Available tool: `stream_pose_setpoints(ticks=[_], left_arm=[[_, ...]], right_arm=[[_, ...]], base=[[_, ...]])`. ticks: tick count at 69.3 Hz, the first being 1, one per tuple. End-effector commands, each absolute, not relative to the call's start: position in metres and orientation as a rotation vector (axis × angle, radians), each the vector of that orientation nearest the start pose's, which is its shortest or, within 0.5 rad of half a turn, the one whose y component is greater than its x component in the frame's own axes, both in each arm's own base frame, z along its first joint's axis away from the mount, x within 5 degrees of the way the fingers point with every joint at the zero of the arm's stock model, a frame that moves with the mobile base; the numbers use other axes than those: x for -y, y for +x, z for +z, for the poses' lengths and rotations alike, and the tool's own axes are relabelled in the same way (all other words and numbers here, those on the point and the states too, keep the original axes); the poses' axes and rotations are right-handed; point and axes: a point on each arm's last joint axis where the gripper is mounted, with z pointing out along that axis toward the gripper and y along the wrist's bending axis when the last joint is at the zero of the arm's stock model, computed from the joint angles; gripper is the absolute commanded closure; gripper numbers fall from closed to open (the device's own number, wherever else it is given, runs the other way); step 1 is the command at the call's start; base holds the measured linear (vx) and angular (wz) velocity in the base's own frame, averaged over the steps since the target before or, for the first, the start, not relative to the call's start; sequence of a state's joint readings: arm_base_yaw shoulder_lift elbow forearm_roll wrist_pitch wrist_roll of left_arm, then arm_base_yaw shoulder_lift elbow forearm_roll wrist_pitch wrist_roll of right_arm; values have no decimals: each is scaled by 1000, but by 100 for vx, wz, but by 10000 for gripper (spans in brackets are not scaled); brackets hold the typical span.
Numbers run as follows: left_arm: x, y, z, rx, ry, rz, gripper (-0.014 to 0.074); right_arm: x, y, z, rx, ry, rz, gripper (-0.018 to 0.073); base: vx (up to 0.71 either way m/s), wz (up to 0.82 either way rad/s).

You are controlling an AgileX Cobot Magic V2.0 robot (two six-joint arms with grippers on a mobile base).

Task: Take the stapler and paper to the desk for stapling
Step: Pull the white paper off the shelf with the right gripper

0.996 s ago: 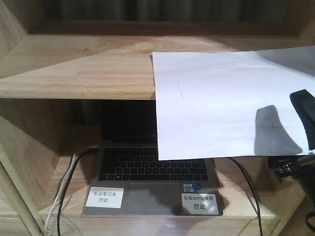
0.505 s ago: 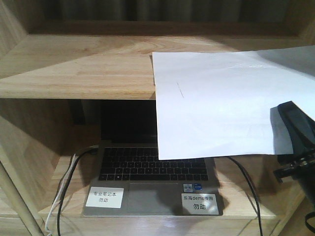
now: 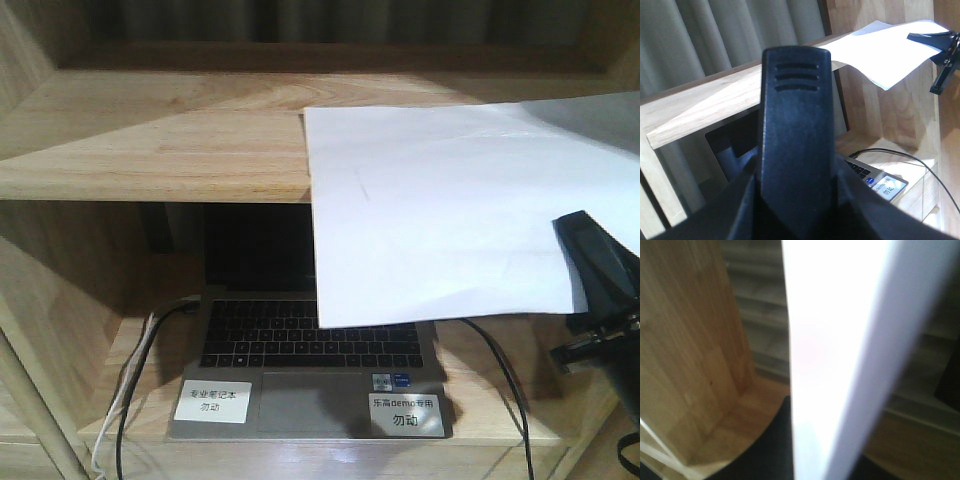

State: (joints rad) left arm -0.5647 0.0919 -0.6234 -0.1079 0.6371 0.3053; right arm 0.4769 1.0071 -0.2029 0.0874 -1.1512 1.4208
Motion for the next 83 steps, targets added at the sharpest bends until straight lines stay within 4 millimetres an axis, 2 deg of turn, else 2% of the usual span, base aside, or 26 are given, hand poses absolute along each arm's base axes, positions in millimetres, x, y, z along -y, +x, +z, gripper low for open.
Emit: stream_pose_setpoints(ticks=[1, 17, 35, 57, 68, 83], left_arm=[[6, 0, 368, -1328, 591, -342, 603], [6, 0, 368, -1328, 591, -342, 603], [6, 0, 368, -1328, 591, -342, 603], [6, 0, 368, -1328, 591, -342, 603], [6, 0, 368, -1328, 591, -342, 603], [6, 0, 368, -1328, 591, -342, 603]], right_arm=[[-73, 143, 296, -938, 489, 1742, 564], [-83, 127, 302, -991, 286, 1811, 561], [-85, 100, 315, -960, 51, 1843, 561], [-65, 76, 333, -775, 48, 1823, 561], [-52, 66, 340, -703, 39, 1754, 561], [-41, 56, 343, -680, 77, 1692, 561]], base=[[0, 0], [0, 0], [0, 0], [0, 0], [0, 0], [0, 0]])
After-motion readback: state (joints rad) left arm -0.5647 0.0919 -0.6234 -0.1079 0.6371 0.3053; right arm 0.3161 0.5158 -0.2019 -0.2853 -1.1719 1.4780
